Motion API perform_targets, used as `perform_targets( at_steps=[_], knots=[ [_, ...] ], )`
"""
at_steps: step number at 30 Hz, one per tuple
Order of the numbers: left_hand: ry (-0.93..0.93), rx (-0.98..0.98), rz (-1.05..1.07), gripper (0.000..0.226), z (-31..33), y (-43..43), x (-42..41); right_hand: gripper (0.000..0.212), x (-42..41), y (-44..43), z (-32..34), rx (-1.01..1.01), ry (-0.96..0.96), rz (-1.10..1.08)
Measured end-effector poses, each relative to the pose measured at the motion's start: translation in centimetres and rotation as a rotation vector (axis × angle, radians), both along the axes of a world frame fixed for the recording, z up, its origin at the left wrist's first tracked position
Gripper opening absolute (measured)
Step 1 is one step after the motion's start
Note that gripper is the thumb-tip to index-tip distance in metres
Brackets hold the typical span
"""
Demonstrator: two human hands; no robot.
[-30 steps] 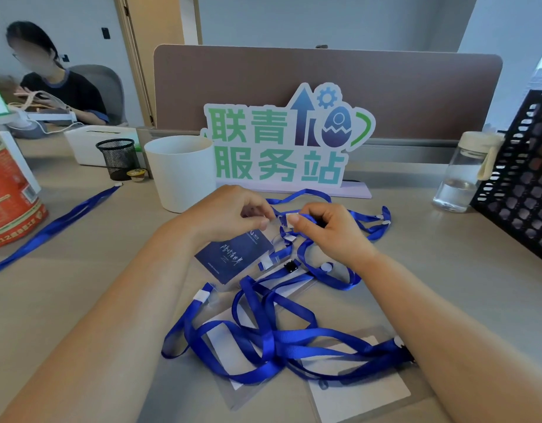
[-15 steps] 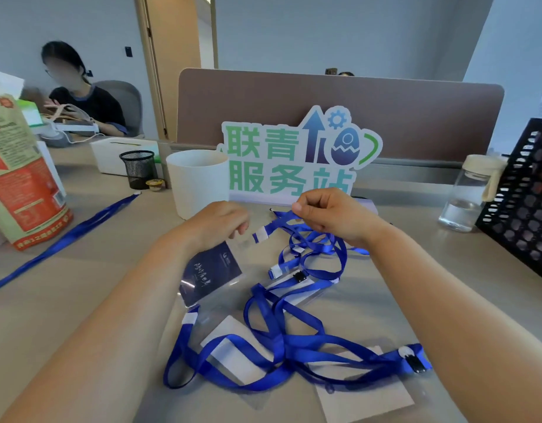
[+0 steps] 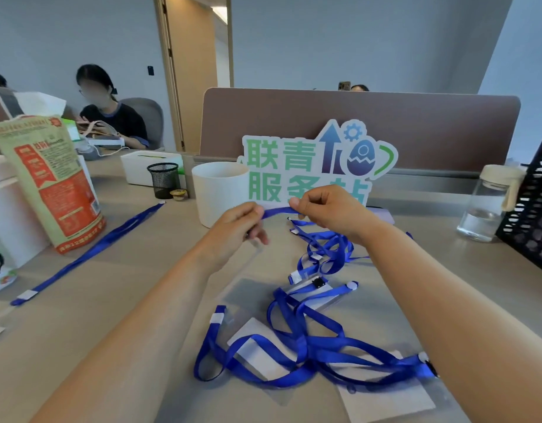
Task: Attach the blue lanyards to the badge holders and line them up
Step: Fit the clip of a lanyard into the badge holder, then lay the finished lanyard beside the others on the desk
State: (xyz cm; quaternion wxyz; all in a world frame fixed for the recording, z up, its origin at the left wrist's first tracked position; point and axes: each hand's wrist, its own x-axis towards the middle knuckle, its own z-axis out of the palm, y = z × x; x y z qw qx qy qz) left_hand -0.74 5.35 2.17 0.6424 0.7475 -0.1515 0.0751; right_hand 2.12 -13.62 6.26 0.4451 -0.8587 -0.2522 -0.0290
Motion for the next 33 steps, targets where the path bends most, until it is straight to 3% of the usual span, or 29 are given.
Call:
perform_targets(
  at_steps=[3,7,14,18,23,27,33],
  knots=[
    [0.022,-0.253,0.166,0.031,1.0,1.8,-0.3,0.032,-0.1,0.2,0.2,-0.013,0.039,0.027],
    [0.013,-0.299,0.432,0.028,2.8,4.0,-1.1,0.017,-0.1,1.5,0.3,-0.024,0.029,0.091],
    [-0.040,-0.134,0.628,0.027,4.7,10.4,-3.4,0.013,0.2,5.9,1.1,-0.055,-0.179,0.036],
    [0.001,0.073,0.682,0.029,4.7,13.5,-5.0,0.013,0.1,8.7,2.2,-0.011,-0.283,-0.004],
    [0.091,0.267,0.710,0.025,4.1,16.4,-7.3,0.026,0.5,12.5,2.9,-0.266,-0.480,-0.102],
    [0.146,0.449,0.770,0.026,3.7,18.6,-9.1,0.026,1.4,15.9,2.4,-0.327,-0.397,-0.081],
    [0.243,0.623,0.775,0.026,3.1,20.9,-9.9,0.039,3.4,21.8,1.8,-0.219,-0.291,-0.017]
  ],
)
